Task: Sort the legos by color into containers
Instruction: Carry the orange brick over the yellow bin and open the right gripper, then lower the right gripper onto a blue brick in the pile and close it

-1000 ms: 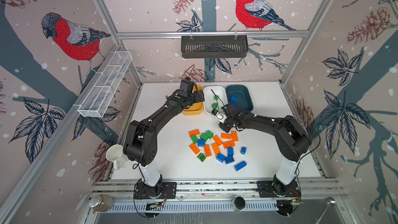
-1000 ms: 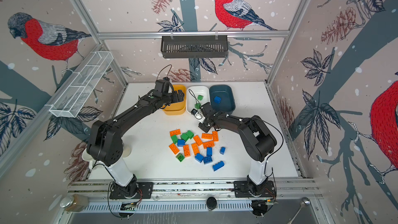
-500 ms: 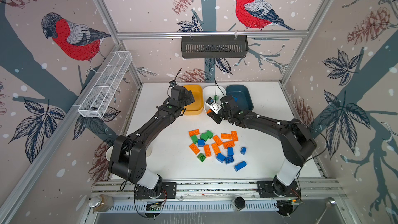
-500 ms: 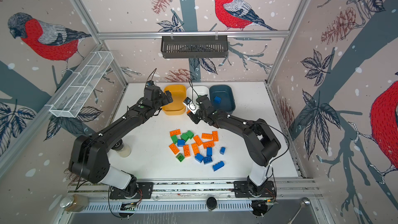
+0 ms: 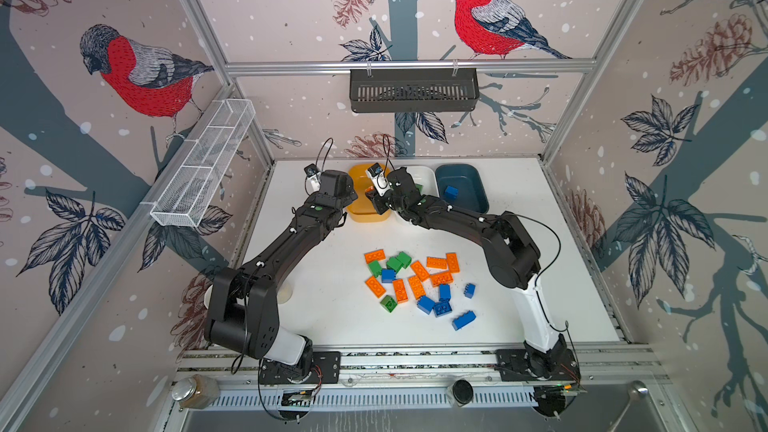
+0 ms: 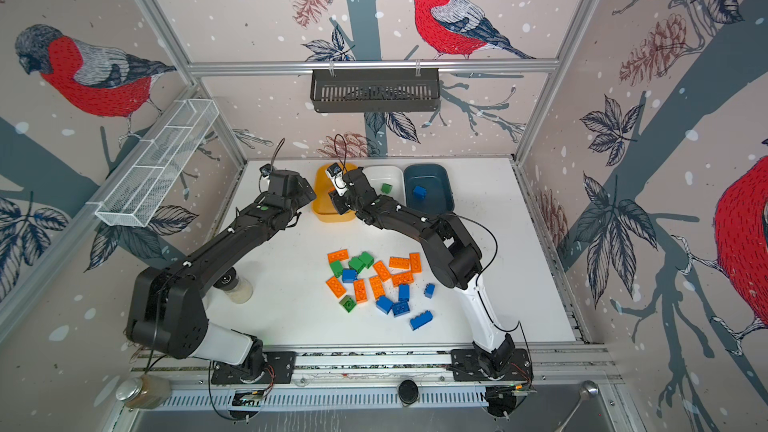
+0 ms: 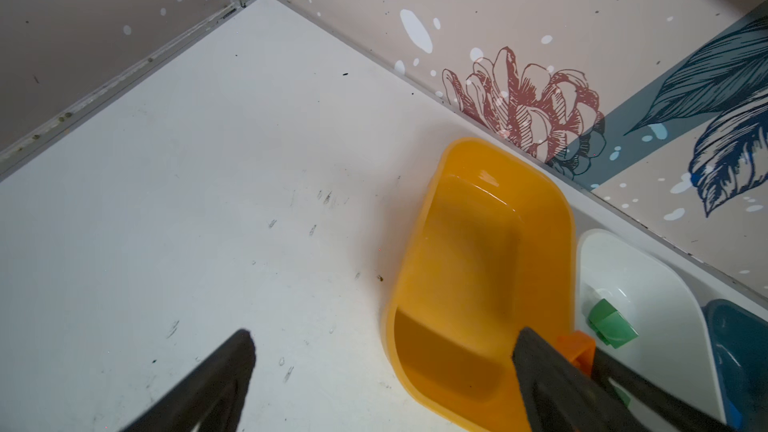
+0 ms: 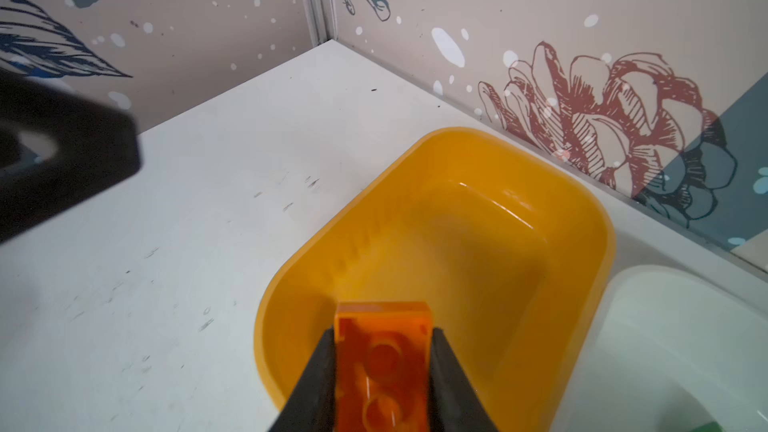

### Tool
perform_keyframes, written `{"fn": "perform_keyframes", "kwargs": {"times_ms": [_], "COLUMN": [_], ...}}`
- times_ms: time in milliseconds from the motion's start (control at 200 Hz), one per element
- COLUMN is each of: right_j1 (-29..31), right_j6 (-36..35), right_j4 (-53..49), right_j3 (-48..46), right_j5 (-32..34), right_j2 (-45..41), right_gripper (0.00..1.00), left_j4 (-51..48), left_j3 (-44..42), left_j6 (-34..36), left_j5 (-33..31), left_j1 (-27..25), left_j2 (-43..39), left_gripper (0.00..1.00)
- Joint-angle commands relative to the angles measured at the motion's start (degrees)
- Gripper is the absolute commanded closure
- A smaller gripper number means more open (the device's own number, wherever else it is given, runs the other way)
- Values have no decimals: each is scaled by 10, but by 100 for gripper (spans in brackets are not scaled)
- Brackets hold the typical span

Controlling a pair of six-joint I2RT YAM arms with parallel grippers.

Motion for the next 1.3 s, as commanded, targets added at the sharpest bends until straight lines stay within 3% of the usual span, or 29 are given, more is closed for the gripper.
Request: {"fn": "perform_keyframes", "kwargs": {"times_ms": [0,50,160,245,315,380,650,885,1041,1291], "right_j1": [2,2,4,3,3,1,-6,11,15,14], "right_j6": [13,11,10,5,-3,-2,22,5,79,323], "right_j4": [14,9,-9,-23,-28,-30,-42,-179,-269,-399], "right_j3": [40,55,75,67,39,-2,-329,-454,-492,-584], "right_j5": [29,32,37,30,23,19,10,-5,34,148], "right_j2": [32,45,52,33,3,-33,-259,-355,-417,-540], "right_gripper": [73,70,53,38,32,30,24,23,23,22], "left_j4": [-16,-11,-14,-36,-51,-49,-19,-10,-9,-1], "left_j3": [-9,-13,-12,4,16,14,-11,-18,-17,-15], "left_j6": [-10,-9,4,10,24,24,30,35,36,32], "left_j5": [-6,5,29,50,70,83,135,170,175,196], "left_j1": [2,2,2,2,1,1,-17,-22,-33,-39], "left_j2": [0,-1,6,19,31,35,34,39,43,53], "left_gripper": [3,3,3,3,3,3,3,3,3,3]}}
